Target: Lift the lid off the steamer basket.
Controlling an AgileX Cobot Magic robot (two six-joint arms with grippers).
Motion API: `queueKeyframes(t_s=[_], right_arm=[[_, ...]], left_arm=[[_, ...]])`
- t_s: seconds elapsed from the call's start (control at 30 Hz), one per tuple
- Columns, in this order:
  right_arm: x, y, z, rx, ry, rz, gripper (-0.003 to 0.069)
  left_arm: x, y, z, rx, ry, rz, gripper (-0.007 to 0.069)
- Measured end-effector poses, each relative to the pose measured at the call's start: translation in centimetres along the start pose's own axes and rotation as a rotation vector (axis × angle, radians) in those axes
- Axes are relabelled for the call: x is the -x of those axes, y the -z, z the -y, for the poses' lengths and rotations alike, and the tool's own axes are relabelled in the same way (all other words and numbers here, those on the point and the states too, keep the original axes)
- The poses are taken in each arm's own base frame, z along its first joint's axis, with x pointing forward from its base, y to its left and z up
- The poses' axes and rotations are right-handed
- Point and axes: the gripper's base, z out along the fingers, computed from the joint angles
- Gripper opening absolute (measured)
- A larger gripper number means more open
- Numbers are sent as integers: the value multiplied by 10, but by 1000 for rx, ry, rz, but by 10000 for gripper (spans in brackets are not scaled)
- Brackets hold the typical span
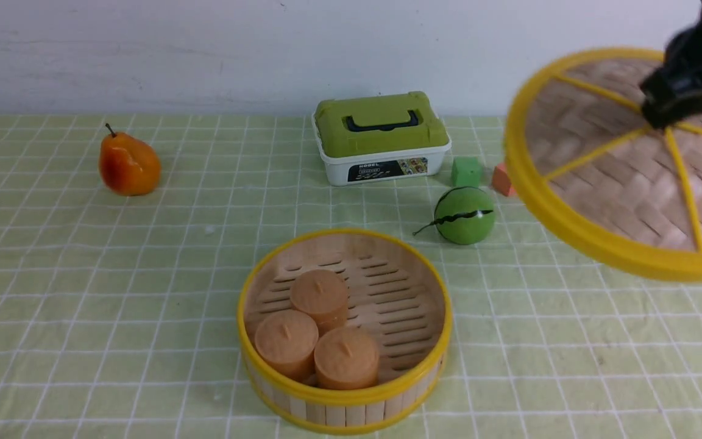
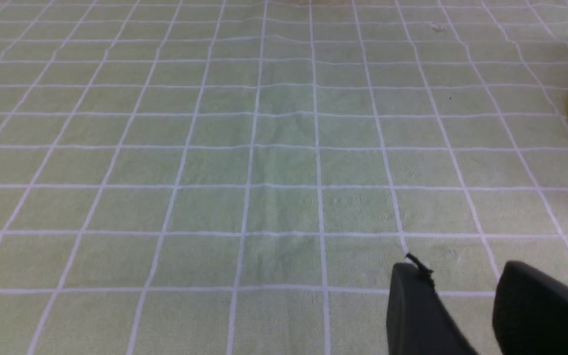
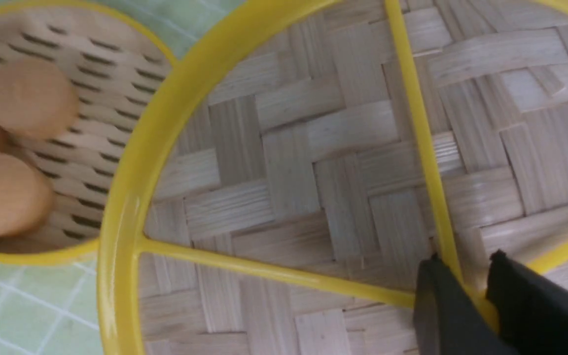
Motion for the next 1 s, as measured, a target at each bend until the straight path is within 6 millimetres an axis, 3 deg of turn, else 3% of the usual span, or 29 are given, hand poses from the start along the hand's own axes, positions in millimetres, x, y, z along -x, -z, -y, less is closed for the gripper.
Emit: queueKeyframes(t_s=[0.13,0.2,0.23,0.27,0.43,0.63,0.73,0.83,0.9,0.97,1.0], right_arm=[[-42,-54,20,-22,-124,-95,79],[-51,-70,21,-20,-141,-115,79],[-65,-96,22,-18,-154,-135,79],[-67,-98,22,-19,-156,-136,79],[-91,-161,20,4,-226,-175,79],[-102,-202,19,36,-293,-220,106],[-102,-204,19,40,-305,-215,169],[-91,-188,19,45,-307,-179,308],[-82,-169,19,44,-300,-136,360],[-66,-123,18,29,-282,-10,424],[-65,-115,17,26,-280,13,426]], left_arm=[[0,0,0,0,0,0,239],[0,0,0,0,0,0,239],[0,0,0,0,0,0,239],[0,0,0,0,0,0,239],[0,0,0,0,0,0,239],[0,0,0,0,0,0,239],[0,0,0,0,0,0,239],[0,0,0,0,0,0,239],[0,0,0,0,0,0,239],[0,0,0,0,0,0,239],[0,0,0,0,0,0,239]])
